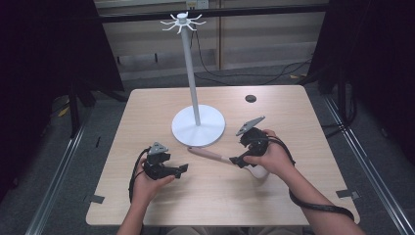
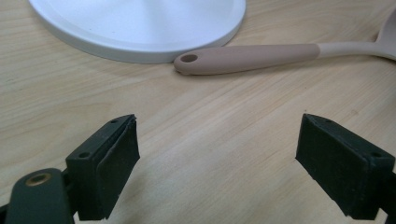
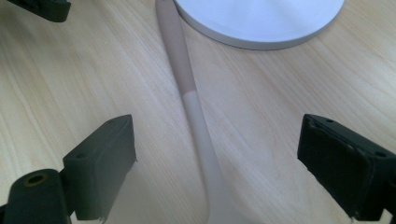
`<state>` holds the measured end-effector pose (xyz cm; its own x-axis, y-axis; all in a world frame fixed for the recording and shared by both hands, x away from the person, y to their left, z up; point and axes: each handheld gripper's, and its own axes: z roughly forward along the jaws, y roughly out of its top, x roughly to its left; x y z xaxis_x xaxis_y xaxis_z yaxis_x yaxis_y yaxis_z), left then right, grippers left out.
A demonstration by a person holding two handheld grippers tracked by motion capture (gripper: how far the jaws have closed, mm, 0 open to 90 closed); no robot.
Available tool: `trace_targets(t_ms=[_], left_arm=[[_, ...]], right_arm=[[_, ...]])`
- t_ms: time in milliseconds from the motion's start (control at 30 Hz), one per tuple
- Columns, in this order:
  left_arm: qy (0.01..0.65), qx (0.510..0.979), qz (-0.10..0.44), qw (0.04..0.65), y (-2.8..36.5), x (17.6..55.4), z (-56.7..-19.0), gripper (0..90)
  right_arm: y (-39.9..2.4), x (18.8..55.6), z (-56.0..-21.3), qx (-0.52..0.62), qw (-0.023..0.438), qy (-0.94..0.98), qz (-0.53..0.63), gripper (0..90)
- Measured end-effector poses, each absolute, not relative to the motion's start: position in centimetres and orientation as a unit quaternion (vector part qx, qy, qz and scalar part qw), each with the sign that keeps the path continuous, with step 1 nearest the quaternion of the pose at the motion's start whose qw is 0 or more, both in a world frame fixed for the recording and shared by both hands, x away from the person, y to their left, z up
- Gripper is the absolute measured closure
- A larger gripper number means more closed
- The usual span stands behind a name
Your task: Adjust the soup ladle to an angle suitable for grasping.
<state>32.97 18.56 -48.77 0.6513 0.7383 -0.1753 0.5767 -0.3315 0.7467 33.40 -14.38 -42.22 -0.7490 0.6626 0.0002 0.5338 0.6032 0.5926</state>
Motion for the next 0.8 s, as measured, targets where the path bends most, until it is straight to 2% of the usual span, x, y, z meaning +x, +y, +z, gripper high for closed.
trace_targets(t_ms=[367, 567, 800], left_arm=[[0.413, 0.805, 0.098, 0.415, 19.0, 32.8, -48.8, 13.0], [0.413, 0.806, 0.099, 0.413, 19.1, 32.9, -48.8, 13.0], [0.414, 0.805, 0.099, 0.412, 19.2, 32.9, -48.8, 13.0]], right_arm=[[-12.7, 35.2, -43.2, 0.333, 0.097, 0.897, 0.273, 13.3], [-11.8, 36.2, -43.8, 0.333, 0.093, 0.903, 0.255, 18.3], [-10.4, 37.0, -44.9, 0.308, 0.080, 0.922, 0.221, 34.5]])
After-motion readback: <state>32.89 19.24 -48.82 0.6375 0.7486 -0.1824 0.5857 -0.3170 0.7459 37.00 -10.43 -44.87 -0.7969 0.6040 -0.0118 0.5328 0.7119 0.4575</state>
